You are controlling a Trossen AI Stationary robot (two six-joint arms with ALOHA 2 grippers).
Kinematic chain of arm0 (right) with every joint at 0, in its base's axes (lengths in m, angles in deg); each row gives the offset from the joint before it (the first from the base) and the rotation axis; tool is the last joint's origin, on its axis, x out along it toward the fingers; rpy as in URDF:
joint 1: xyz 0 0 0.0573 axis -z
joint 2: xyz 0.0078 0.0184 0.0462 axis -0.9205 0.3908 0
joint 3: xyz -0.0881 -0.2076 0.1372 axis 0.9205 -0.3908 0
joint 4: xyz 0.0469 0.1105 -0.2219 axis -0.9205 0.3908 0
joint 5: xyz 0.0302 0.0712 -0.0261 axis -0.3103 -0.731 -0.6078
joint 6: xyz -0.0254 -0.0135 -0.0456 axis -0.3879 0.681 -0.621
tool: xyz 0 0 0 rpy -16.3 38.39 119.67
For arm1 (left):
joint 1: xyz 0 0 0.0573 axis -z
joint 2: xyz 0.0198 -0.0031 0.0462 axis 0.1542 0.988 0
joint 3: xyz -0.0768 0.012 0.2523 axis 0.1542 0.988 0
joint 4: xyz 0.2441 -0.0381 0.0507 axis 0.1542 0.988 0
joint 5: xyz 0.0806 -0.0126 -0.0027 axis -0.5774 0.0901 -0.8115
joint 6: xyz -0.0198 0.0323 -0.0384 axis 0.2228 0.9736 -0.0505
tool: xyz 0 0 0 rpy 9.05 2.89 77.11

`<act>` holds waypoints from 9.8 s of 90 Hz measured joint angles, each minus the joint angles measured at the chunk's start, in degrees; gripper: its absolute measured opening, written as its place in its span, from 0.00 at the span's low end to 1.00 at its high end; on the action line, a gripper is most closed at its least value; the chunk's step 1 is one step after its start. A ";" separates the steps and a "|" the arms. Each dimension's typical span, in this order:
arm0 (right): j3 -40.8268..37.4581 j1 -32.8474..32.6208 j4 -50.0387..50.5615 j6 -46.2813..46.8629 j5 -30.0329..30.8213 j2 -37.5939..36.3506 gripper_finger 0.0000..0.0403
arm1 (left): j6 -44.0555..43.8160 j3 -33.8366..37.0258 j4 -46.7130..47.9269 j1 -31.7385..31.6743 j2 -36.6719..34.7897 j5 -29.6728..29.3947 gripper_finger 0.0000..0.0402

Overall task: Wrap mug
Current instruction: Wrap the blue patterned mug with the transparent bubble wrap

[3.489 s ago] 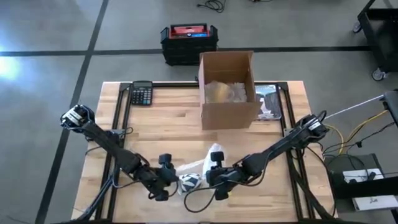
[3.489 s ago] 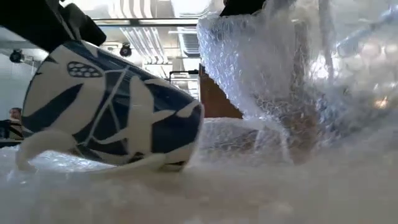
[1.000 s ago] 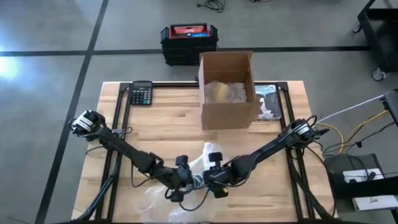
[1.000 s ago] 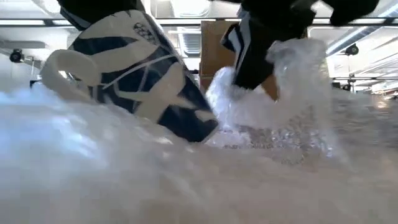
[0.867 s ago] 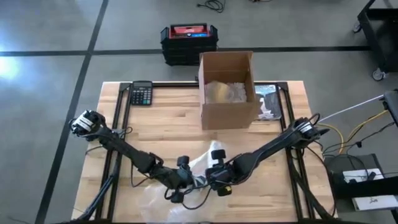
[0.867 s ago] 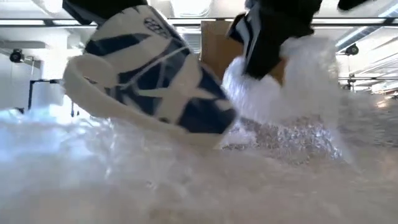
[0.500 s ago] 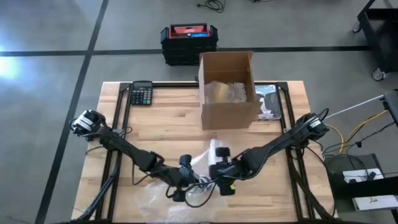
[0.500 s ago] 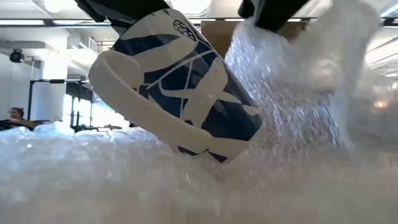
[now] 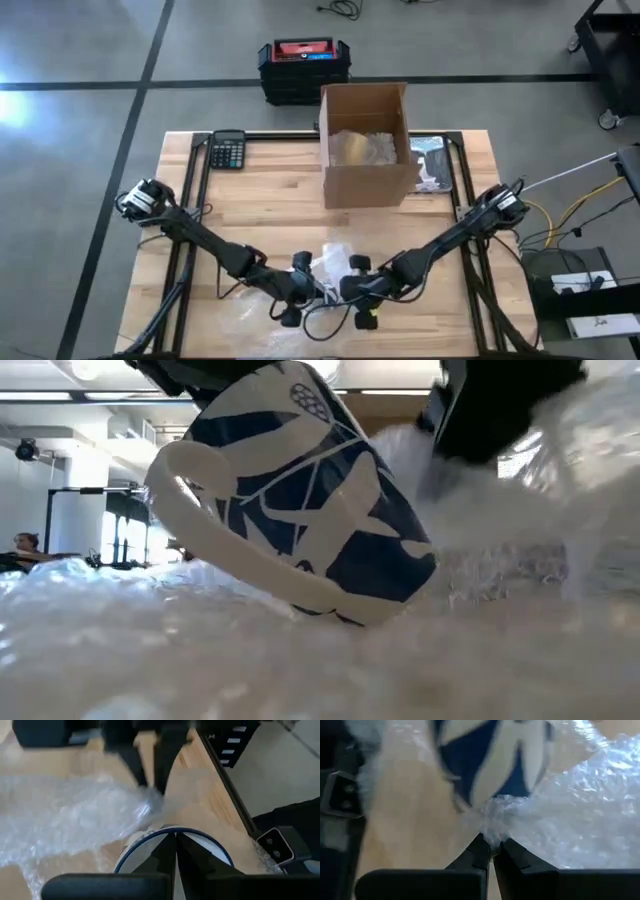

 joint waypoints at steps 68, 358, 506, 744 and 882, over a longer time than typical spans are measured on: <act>-9.34 2.54 -12.01 1.44 4.16 0.66 0.00 | 2.62 -0.30 -1.09 -2.90 -0.17 1.19 0.00; 13.83 4.39 8.61 -19.04 0.42 3.83 0.00 | -3.73 1.40 6.72 1.58 -11.08 -2.96 0.00; 8.59 6.64 1.16 -15.46 -1.87 3.41 0.00 | -6.85 1.27 1.63 0.36 -0.70 -1.97 0.00; 18.88 3.28 15.33 -19.85 3.46 9.34 0.01 | -5.13 -3.28 8.57 0.62 2.20 -12.63 0.00; 26.14 3.77 23.09 -19.25 0.10 13.05 0.01 | -0.18 -3.08 8.26 -1.00 -1.71 -16.11 0.00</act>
